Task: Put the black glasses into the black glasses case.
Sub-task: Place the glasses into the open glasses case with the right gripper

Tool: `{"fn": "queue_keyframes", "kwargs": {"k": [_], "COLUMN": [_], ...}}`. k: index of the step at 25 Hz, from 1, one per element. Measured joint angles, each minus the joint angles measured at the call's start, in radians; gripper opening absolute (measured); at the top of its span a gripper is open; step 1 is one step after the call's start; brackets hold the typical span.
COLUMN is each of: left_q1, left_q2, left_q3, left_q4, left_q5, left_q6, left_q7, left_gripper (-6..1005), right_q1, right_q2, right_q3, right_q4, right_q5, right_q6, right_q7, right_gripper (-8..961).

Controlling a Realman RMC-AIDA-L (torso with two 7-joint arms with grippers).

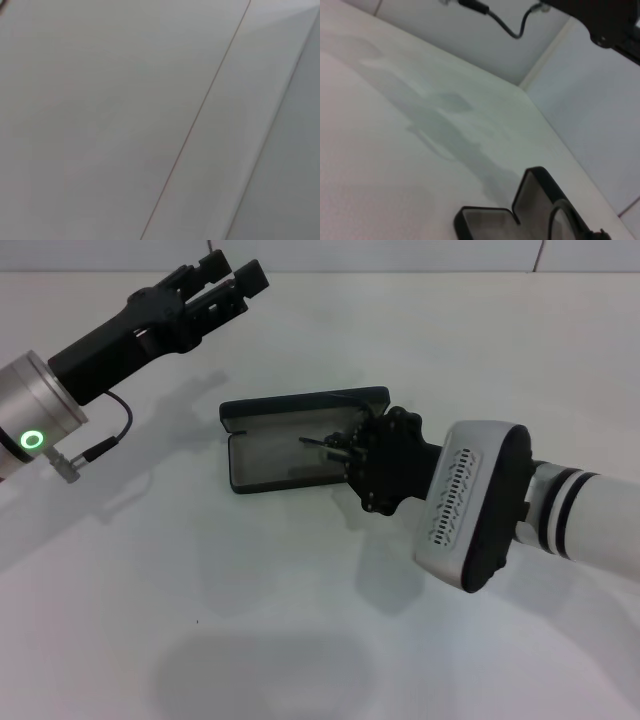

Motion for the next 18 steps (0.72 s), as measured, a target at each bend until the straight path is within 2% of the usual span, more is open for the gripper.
{"fn": "queue_keyframes", "kwargs": {"k": [9,15,18], "left_q1": [-0.001,-0.006,-0.003], "left_q2": [-0.005,-0.007,-0.007], "left_q3": [0.005,0.006,0.006], "left_q4": [-0.007,-0.008,-0.008], "left_q5": [0.007,0.015,0.016], "left_q6": [0.0,0.0,0.0], "left_q7": [0.011,0.011,0.011], "left_gripper": [835,835,835], "right_q1": [0.011,0.017,0.015], "right_q2": [0.0,0.0,0.0], "right_q3": [-0.027,-0.035,-0.036], "right_q4": [-0.009,0.001,-0.003], "right_q5": [0.002,0.014,0.031], "right_q6": [0.034,0.029,0.018], "right_q7": [0.022,0.023,0.023], "right_gripper": [117,315,328]}}
